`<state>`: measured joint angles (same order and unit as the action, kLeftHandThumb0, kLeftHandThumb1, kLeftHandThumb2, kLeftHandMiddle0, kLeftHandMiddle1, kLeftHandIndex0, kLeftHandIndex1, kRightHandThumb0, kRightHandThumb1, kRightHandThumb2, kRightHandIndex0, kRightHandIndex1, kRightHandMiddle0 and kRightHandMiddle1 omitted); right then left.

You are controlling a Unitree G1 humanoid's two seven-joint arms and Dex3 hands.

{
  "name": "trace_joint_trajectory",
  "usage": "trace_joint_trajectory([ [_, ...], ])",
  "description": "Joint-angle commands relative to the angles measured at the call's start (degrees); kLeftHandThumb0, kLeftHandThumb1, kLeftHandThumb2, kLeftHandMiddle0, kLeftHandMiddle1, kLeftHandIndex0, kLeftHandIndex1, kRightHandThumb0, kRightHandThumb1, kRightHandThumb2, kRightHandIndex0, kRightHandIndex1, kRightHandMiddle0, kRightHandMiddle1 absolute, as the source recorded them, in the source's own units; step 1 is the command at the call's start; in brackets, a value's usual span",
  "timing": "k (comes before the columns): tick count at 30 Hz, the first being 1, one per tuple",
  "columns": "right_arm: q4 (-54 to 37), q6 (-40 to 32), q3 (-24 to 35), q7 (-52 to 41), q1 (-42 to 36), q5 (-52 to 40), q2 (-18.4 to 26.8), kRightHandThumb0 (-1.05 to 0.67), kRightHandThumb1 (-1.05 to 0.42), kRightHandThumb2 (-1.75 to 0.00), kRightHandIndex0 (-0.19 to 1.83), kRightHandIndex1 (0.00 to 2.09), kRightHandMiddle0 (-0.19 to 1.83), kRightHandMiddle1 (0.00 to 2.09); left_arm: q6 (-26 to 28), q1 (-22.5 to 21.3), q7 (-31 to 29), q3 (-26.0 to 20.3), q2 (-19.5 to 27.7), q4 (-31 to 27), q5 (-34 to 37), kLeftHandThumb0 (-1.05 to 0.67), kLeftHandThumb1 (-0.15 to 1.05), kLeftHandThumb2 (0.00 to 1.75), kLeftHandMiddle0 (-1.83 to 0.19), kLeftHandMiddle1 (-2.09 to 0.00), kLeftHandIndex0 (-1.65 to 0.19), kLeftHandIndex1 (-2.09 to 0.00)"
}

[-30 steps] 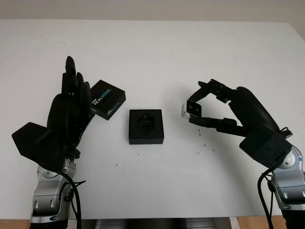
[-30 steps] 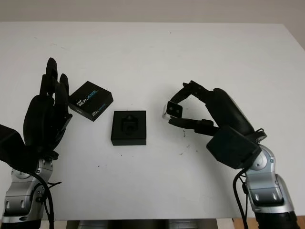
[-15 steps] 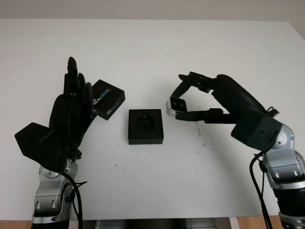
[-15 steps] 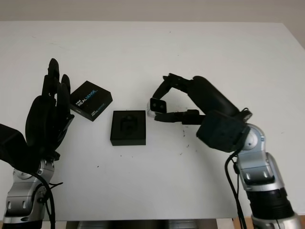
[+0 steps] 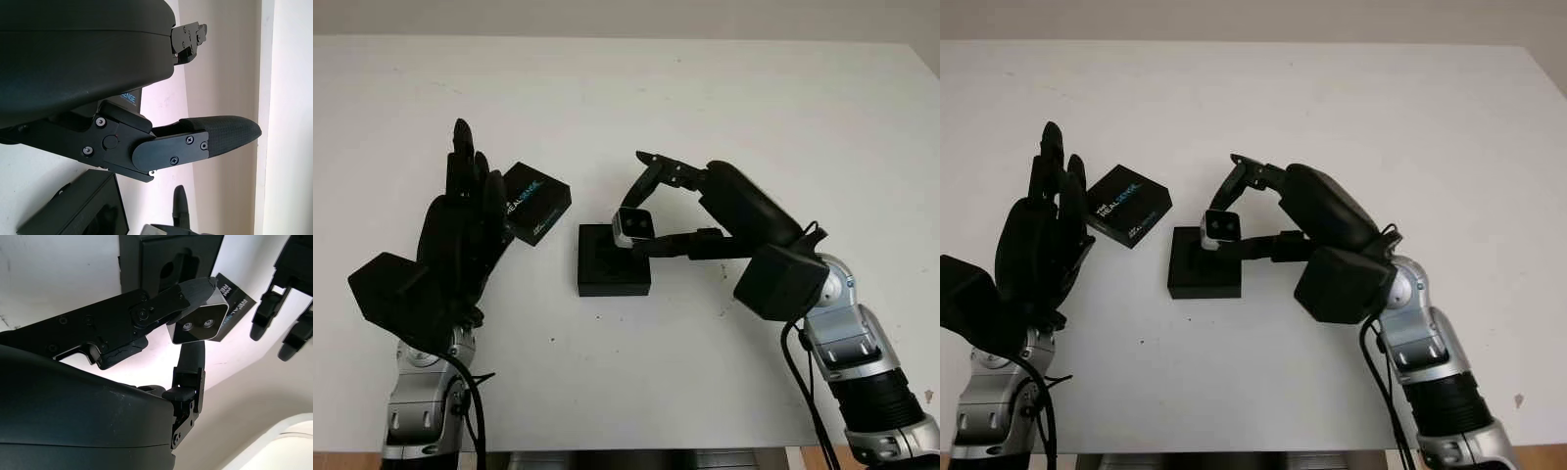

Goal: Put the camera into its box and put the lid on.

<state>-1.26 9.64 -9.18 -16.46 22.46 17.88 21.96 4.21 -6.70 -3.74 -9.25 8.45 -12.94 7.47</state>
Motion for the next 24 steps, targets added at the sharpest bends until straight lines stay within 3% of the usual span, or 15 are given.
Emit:
trace_joint_trajectory([
  [1,-2.0,-0.9,-0.5,1.1,-1.3,1.0,-1.1,-0.45,-1.04,-0.06,0.28,0.04,0.45,1.90,-0.1,0.6,0.2,0.0,-0.2,-1.1,-0.3,-0.83,1.05,0.62,0.19,0.00,0.19,0.00],
  [14,-8.2,-6.0,-1.7,3.3,-5.1,6.9,-2.4,-0.42,-1.05,-0.07,0.29,0.05,0.37,1.93,-0.4,0.5,0.0,-0.1,-0.2,-0.6,0.1,-0.83,1.05,0.62,0.19,0.00,0.19,0.00],
  [24,-6.3,-4.8,-3.0,5.6,-4.7,9.2,-3.0,-0.44,-1.04,-0.06,0.32,0.06,0.40,1.90,-0.4,0.9,0.2,0.0,-0.5,-0.9,0.2,-0.81,1.05,0.62,0.19,0.00,0.19,0.00],
])
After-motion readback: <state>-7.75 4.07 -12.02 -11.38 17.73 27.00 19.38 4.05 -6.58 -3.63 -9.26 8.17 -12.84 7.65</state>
